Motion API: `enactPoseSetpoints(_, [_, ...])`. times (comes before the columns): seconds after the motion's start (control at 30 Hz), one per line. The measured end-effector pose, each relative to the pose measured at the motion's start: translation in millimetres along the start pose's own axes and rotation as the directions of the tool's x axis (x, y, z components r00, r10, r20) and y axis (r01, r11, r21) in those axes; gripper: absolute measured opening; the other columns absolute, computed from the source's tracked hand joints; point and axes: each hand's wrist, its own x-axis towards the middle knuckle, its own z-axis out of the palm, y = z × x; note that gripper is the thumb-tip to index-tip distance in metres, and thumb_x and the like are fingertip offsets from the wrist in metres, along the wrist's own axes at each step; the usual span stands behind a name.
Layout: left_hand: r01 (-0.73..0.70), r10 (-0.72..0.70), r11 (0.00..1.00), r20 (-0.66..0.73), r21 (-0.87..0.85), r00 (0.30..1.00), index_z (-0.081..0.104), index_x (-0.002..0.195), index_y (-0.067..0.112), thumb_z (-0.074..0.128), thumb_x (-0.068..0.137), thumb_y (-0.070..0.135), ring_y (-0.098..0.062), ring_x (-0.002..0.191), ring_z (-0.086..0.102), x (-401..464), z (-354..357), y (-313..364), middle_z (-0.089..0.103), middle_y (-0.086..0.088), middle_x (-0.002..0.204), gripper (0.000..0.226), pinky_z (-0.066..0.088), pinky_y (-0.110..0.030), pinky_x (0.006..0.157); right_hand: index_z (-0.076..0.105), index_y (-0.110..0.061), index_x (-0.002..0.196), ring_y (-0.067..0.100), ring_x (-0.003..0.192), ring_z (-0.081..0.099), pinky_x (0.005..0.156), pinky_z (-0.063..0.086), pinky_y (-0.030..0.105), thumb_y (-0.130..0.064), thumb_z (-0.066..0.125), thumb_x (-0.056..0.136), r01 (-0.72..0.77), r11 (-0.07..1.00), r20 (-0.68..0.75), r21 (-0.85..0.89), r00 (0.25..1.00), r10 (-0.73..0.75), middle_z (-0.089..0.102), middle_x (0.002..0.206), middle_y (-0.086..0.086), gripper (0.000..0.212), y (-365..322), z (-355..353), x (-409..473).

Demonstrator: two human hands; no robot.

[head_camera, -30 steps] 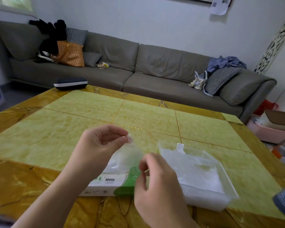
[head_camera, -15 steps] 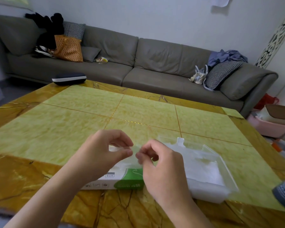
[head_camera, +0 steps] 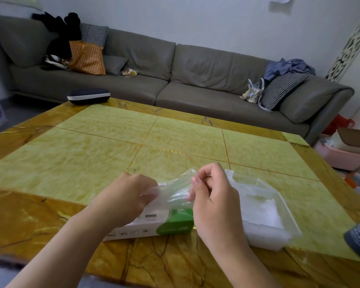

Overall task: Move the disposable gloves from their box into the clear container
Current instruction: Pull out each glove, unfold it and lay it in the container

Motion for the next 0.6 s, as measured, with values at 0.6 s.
enactPoseSetpoints(0.6, [0.122,-0.125,0.992,0.112,0.034,0.986,0.065,0.110,0.037,0.051,0.098,0.003,-0.010,0.089,0.063,-10.6,-12.1,-0.2,0.066,0.013,0.102,0.038,0.058,-0.034,0.078,0.055,-0.020,0.097,0.008,0.060,0.067,0.054,0.052,0.016,-0.013,0.051,0.108,-0.078,0.985,-0.196,0.155,0.975,0.108,0.065,0.071,0.001,0.014,1.6,-32.0,15.7])
